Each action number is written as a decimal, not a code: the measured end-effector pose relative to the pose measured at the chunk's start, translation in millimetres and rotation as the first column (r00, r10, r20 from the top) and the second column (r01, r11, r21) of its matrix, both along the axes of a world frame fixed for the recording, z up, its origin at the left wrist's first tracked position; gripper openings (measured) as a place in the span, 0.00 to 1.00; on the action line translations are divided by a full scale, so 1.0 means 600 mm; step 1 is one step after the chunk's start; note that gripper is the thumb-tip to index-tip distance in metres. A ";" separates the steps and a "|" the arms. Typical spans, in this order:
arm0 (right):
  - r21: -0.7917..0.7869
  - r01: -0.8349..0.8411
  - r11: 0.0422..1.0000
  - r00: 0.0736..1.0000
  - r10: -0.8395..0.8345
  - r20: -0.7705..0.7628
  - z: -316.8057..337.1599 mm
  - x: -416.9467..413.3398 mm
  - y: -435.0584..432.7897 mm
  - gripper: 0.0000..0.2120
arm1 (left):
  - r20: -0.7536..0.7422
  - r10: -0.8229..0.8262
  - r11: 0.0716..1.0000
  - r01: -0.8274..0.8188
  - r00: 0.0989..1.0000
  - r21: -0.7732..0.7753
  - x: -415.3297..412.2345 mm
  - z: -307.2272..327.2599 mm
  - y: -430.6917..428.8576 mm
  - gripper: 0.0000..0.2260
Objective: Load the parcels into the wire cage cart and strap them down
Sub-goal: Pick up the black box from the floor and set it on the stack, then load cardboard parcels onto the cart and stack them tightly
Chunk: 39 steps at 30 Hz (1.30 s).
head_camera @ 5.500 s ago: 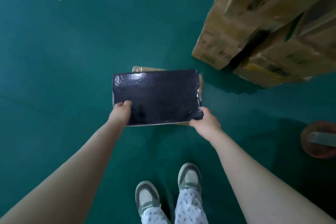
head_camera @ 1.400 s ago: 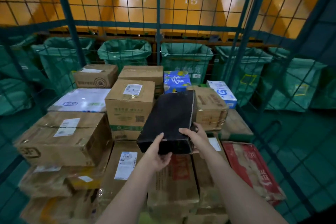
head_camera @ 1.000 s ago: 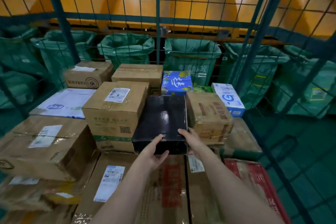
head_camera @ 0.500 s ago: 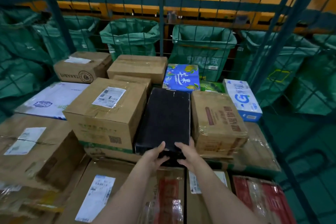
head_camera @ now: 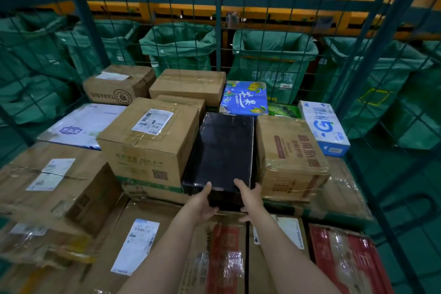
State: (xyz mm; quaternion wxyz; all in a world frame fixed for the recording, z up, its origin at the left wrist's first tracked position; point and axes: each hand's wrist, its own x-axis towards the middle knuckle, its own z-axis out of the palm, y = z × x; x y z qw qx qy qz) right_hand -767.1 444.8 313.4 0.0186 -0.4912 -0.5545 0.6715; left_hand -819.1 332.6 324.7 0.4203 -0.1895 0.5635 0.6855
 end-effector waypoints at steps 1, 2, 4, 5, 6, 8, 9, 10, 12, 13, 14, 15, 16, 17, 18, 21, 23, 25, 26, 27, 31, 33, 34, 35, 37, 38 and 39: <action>0.060 0.036 0.998 0.999 -0.036 0.003 0.002 0.003 -0.004 0.40 | -0.004 0.004 1.000 -0.004 1.000 -0.001 0.003 0.005 -0.002 0.23; 0.146 0.063 0.987 0.998 -0.065 0.009 0.006 0.007 -0.009 0.36 | -0.002 0.023 1.000 -0.023 1.000 -0.007 0.005 0.007 -0.007 0.24; 0.317 0.060 0.946 0.997 -0.073 0.030 0.017 0.012 -0.018 0.27 | 0.001 0.029 0.999 -0.029 1.000 -0.045 0.001 0.013 -0.015 0.26; 0.376 0.049 0.925 0.997 -0.067 0.037 0.025 0.012 -0.022 0.24 | -0.015 0.019 0.997 -0.020 1.000 -0.070 0.002 0.018 -0.019 0.27; 0.414 0.043 0.909 0.997 -0.067 0.042 0.034 0.013 -0.030 0.21 | -0.041 0.019 0.995 -0.023 0.999 -0.096 0.003 0.020 -0.027 0.27; 0.493 0.063 0.868 0.993 -0.104 0.056 0.049 0.013 -0.049 0.19 | -0.085 0.024 0.992 -0.035 0.996 -0.120 0.005 0.027 -0.047 0.25; 0.532 0.065 0.844 0.992 -0.113 0.057 0.056 0.012 -0.058 0.19 | -0.101 0.019 0.992 -0.032 0.995 -0.125 0.008 0.034 -0.055 0.23; 0.560 0.041 0.828 0.994 -0.090 0.061 0.063 0.014 -0.072 0.18 | -0.119 0.025 0.991 -0.040 0.993 -0.126 0.010 0.037 -0.068 0.23; 0.592 -0.009 0.806 0.998 -0.028 0.054 0.071 0.011 -0.093 0.17 | -0.142 0.026 0.991 -0.044 0.990 -0.123 0.013 0.046 -0.089 0.23; 0.606 -0.041 0.795 0.999 0.013 0.050 0.075 0.010 -0.104 0.16 | -0.143 0.032 0.991 -0.050 0.989 -0.124 0.015 0.050 -0.100 0.23; 0.618 -0.074 0.783 0.997 0.056 0.049 0.078 0.008 -0.115 0.15 | -0.142 0.044 0.990 -0.063 0.989 -0.126 0.016 0.050 -0.110 0.23; 0.624 -0.115 0.773 0.993 0.102 0.056 0.082 0.007 -0.129 0.14 | -0.138 0.060 0.988 -0.078 0.989 -0.131 0.020 0.051 -0.123 0.23; 0.620 -0.162 0.768 0.986 0.151 0.070 0.083 0.006 -0.141 0.13 | -0.134 0.077 0.987 -0.095 0.988 -0.132 0.025 0.055 -0.136 0.24; 0.605 -0.214 0.767 0.975 0.206 0.084 0.084 0.004 -0.158 0.13 | -0.136 0.092 0.985 -0.110 0.986 -0.131 0.031 0.060 -0.154 0.24; 0.584 -0.255 0.771 0.964 0.247 0.094 0.082 0.001 -0.171 0.13 | -0.136 0.102 0.984 -0.120 0.986 -0.131 0.035 0.064 -0.170 0.24; 0.530 -0.331 0.781 0.938 0.332 0.097 0.080 0.000 -0.227 0.12 | -0.146 0.145 0.979 -0.163 0.979 -0.119 0.054 0.074 -0.232 0.23; 0.506 -0.391 0.769 0.912 0.397 0.101 0.077 0.002 -0.268 0.12 | -0.156 0.185 0.972 -0.204 0.970 -0.115 0.068 0.078 -0.276 0.21; 0.470 -0.460 0.753 0.872 0.482 0.083 0.077 0.012 -0.321 0.10 | -0.146 0.239 0.958 -0.258 0.960 -0.125 0.090 0.071 -0.331 0.21; 0.451 -0.488 0.747 0.854 0.515 0.072 0.075 0.019 -0.350 0.08 | -0.148 0.261 0.952 -0.280 0.954 -0.126 0.104 0.069 -0.362 0.22; 0.428 -0.506 0.749 0.842 0.536 0.056 0.073 0.026 -0.374 0.07 | -0.142 0.284 0.945 -0.302 0.948 -0.123 0.119 0.069 -0.387 0.21; 0.366 -0.603 0.709 0.777 0.625 0.072 0.055 0.065 -0.480 0.10 | -0.106 0.386 0.914 -0.395 0.917 -0.093 0.181 0.069 -0.504 0.19; 0.373 -0.657 0.655 0.731 0.675 0.102 0.054 0.088 -0.529 0.07 | -0.103 0.401 0.907 -0.410 0.910 -0.098 0.213 0.068 -0.555 0.17; 0.375 -0.680 0.630 0.707 0.699 0.109 0.051 0.099 -0.555 0.07 | -0.104 0.418 0.898 -0.428 0.903 -0.107 0.227 0.063 -0.584 0.18; 0.371 -0.704 0.605 0.681 0.723 0.115 0.050 0.111 -0.580 0.07 | -0.104 0.441 0.886 -0.451 0.892 -0.111 0.243 0.061 -0.610 0.19; 0.348 -0.752 0.559 0.627 0.770 0.118 0.040 0.133 -0.631 0.07 | -0.101 0.468 0.870 -0.478 0.878 -0.123 0.273 0.051 -0.662 0.20; 0.334 -0.778 0.532 0.595 0.794 0.120 0.034 0.146 -0.664 0.06 | -0.102 0.488 0.858 -0.498 0.867 -0.126 0.293 0.043 -0.695 0.20; 0.323 -0.795 0.514 0.573 0.811 0.120 0.032 0.155 -0.683 0.06 | -0.091 0.503 0.851 -0.511 0.860 -0.124 0.307 0.042 -0.713 0.19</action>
